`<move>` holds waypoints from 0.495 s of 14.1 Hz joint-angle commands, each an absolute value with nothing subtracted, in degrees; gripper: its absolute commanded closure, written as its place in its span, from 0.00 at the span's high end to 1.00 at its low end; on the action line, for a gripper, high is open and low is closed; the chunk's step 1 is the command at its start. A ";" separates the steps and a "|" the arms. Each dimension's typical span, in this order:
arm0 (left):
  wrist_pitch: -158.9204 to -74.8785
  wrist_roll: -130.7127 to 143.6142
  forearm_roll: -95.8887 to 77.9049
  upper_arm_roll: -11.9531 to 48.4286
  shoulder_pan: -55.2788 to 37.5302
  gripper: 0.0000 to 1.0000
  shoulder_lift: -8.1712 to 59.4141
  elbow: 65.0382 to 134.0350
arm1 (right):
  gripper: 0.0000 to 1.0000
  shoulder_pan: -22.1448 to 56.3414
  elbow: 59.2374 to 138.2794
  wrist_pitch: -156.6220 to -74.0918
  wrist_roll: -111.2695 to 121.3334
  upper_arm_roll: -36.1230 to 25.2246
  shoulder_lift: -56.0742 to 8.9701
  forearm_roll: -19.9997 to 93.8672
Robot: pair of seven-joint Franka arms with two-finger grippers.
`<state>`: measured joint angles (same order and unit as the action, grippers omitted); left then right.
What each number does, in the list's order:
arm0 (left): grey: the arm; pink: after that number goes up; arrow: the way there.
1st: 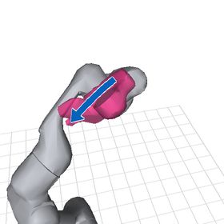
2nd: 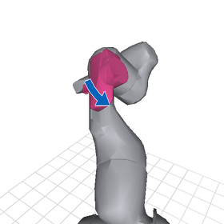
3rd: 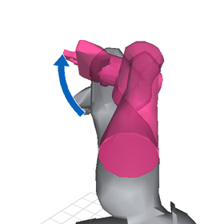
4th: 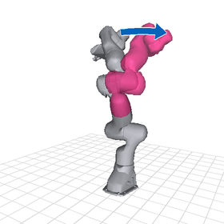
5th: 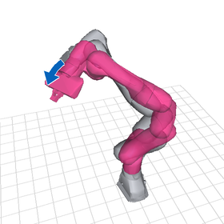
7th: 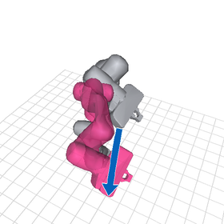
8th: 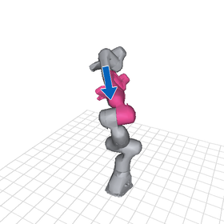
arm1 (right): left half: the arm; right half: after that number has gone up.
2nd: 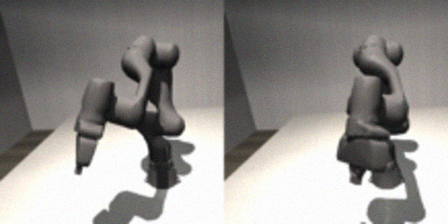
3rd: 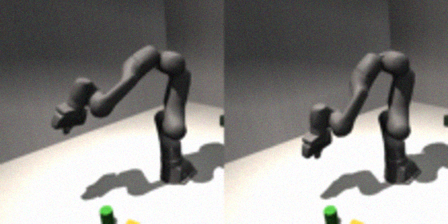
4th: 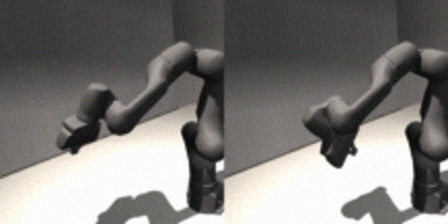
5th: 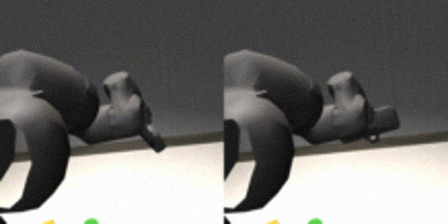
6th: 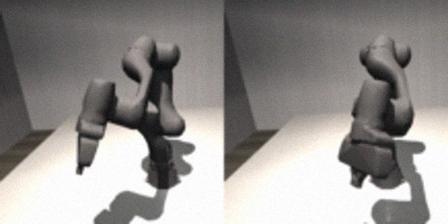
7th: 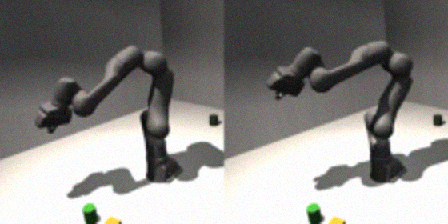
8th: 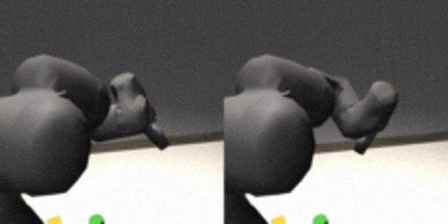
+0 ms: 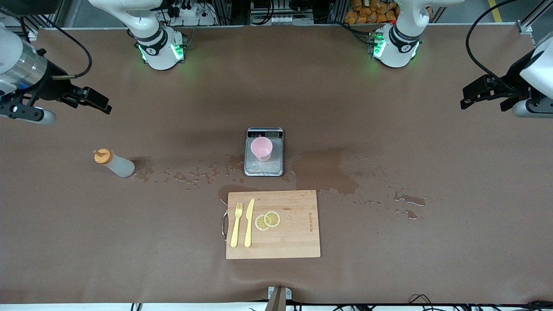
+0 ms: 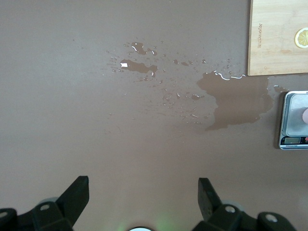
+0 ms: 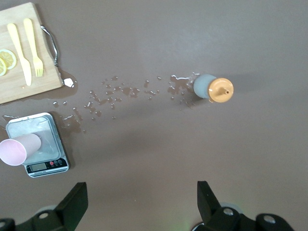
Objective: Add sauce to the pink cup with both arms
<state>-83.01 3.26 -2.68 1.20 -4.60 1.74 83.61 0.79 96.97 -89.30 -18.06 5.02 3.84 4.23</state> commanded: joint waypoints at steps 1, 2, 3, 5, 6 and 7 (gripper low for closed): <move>-83.06 3.43 -2.55 1.41 -4.48 1.00 1.14 83.94 | 1.00 0.62 98.26 -90.79 -18.02 4.40 4.75 2.99; -83.06 3.43 -2.55 1.41 -4.40 1.00 1.14 83.94 | 1.00 0.79 98.26 -91.49 -18.02 4.39 4.57 2.81; -83.06 3.51 -2.64 1.41 -4.48 1.00 1.14 83.94 | 1.00 0.97 98.52 -92.80 -18.02 4.39 4.31 2.55; -83.06 3.52 -2.55 1.32 -4.48 1.00 1.14 83.94 | 1.00 0.88 98.44 -93.16 -17.41 4.40 3.78 1.94; -83.06 3.60 -2.64 1.32 -4.48 1.00 1.14 83.94 | 1.00 0.97 98.18 -93.16 -17.32 4.48 3.87 0.80; -83.06 3.60 -2.64 1.32 -4.48 1.00 1.14 83.94 | 1.00 1.05 97.83 -93.16 -17.31 4.40 4.22 0.10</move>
<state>-83.01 3.26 -2.68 1.21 -4.60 1.74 83.61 0.76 97.70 -92.57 -17.73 4.41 3.48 2.35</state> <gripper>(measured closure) 0.000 0.000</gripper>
